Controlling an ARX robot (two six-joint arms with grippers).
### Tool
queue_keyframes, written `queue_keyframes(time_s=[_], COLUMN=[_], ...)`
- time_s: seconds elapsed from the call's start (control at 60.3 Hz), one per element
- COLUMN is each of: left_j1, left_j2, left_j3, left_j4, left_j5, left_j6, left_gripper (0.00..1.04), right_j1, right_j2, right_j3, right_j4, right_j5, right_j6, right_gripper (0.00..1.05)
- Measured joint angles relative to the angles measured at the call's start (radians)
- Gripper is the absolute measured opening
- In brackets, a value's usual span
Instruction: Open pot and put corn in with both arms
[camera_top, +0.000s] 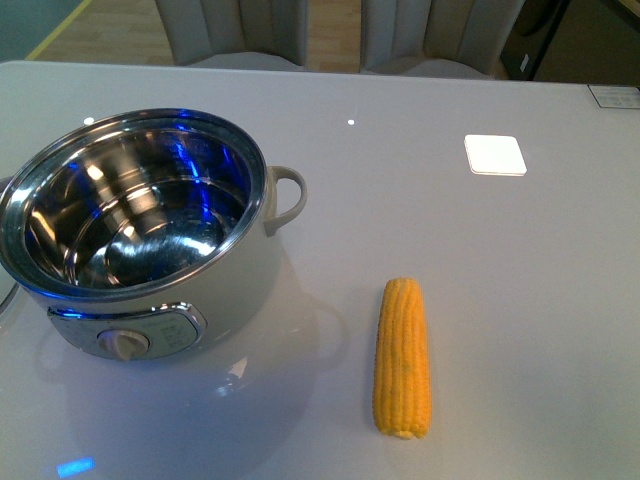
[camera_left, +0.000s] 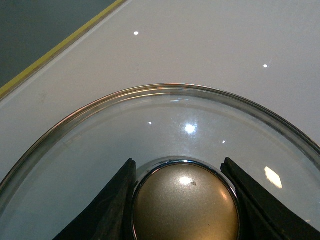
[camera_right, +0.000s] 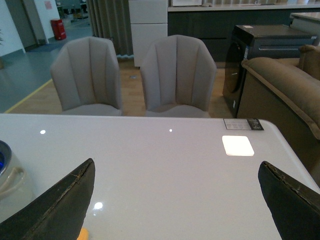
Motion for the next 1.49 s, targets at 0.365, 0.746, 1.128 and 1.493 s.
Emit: queue_keyframes(time_s=[0.365, 0.746, 1.128, 1.493], left_j1=[0.000, 0.038, 0.068, 0.085], left_j2=[0.000, -0.149, -0.547, -1.085], left_j3=[0.000, -0.030, -0.197, -0.497], left_j4=[0.004, -0.051, -0.206, -0.395], left_j5=[0.000, 0.006, 0.190, 0.357], left_j6=[0.002, -0.005, -0.017, -0.032], left_gripper=[0.99, 0.98, 0.98, 0.98], right_j1=[0.000, 0.000, 0.000, 0.000], right_j2=[0.000, 0.000, 0.000, 0.000], right_j3=[0.000, 0.000, 0.000, 0.000], right_j4=[0.000, 0.000, 0.000, 0.000], right_j5=[0.000, 0.000, 0.000, 0.000], right_j6=[0.000, 0.000, 0.000, 0.000], right_gripper=[0.96, 0.96, 0.96, 0.96])
